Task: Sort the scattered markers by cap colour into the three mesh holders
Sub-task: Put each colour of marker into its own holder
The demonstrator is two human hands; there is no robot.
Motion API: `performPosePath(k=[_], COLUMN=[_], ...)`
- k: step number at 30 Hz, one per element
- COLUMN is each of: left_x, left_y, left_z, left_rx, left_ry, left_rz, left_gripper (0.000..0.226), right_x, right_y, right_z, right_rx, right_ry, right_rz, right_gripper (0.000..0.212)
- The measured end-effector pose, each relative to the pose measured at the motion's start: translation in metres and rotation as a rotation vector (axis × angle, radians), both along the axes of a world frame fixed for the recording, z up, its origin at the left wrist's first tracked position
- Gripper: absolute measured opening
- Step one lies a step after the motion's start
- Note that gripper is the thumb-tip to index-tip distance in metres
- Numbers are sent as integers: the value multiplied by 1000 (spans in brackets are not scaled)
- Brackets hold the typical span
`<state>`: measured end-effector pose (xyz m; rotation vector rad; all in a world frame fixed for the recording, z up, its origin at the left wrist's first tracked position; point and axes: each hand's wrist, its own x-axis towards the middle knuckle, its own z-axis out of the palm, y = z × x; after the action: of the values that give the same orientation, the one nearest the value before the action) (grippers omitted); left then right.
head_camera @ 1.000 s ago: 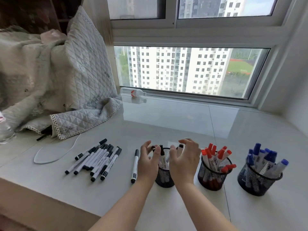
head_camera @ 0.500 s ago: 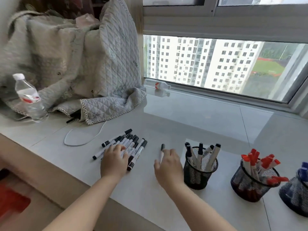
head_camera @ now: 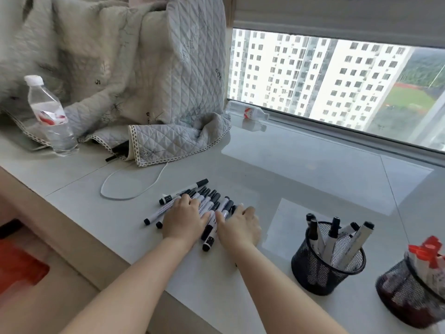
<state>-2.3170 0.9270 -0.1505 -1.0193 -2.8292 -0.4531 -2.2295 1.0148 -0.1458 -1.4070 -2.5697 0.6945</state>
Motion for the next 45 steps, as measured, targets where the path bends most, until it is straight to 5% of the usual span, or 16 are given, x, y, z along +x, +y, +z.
performPosePath(k=[13,31,38,41,45], left_x=[12,64,92,105,122], left_y=[21,-2,-22,-21,-10], left_z=[-1,11,26,29,39], left_rx=[-84,-135,50,295,451], left_ry=[-99,-305,-591,-777,-715], left_rz=[41,102,121,137,100], left_gripper=[49,22,16,7,12], right_x=[0,81,129,144,157], right_y=[15,4,-12,-15,-7], right_z=[-5,9,18,28,61], right_rx=[21,53,60,-52,-105], right_ry=[28,-76,-52,19,182], right_rz=[117,157,119,118,103], right_gripper=[65,10,8,7,25])
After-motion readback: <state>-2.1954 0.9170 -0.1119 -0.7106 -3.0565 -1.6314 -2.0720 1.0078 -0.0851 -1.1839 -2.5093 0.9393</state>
